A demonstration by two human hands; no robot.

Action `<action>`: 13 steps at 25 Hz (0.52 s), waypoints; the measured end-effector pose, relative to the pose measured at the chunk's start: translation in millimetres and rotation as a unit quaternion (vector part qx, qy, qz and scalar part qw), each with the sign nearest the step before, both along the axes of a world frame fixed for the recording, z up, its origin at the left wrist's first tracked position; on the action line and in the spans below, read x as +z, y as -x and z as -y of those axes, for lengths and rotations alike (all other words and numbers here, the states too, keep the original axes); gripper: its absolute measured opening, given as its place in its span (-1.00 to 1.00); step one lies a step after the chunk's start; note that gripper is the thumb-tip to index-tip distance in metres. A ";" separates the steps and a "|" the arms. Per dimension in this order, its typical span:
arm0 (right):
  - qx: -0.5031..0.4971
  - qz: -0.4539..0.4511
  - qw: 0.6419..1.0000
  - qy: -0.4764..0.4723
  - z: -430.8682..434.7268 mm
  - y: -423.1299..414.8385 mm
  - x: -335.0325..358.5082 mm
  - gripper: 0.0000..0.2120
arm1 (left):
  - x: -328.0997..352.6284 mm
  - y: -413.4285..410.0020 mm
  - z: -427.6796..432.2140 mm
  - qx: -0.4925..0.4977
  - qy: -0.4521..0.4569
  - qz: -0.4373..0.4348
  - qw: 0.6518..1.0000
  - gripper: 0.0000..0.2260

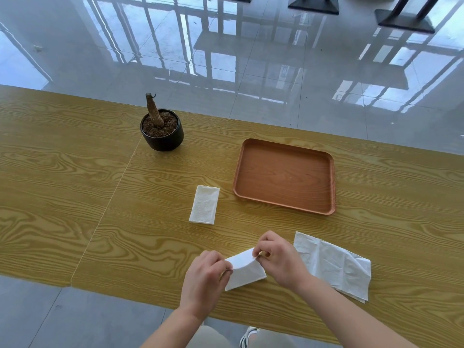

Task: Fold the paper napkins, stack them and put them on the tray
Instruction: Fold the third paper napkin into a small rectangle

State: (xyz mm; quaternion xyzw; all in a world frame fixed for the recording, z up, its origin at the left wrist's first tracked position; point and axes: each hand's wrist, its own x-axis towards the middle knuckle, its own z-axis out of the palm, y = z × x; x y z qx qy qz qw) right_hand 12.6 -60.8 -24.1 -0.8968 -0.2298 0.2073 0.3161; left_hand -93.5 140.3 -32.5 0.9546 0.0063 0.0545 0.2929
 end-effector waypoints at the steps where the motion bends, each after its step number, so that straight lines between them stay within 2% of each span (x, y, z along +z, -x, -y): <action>1: 0.011 0.008 1.000 0.009 3.2 2.2 -0.8 -0.86 | -1.3 3.2 2.1 -0.016 -0.016 0.012 1.000 -0.85; 7: 0.071 0.053 0.994 0.057 10.5 10.6 -3.0 -0.89 | -8.3 10.5 9.3 -0.061 -0.095 0.021 0.993 -0.84; 11: 0.139 0.070 0.983 0.092 12.2 14.1 -4.0 -0.86 | -10.5 19.9 8.8 -0.092 -0.129 -0.009 0.987 -0.88; 13: 0.145 0.063 0.983 0.093 14.2 14.6 -4.5 -0.83 | -9.3 23.4 8.1 -0.104 -0.136 -0.027 0.985 -0.83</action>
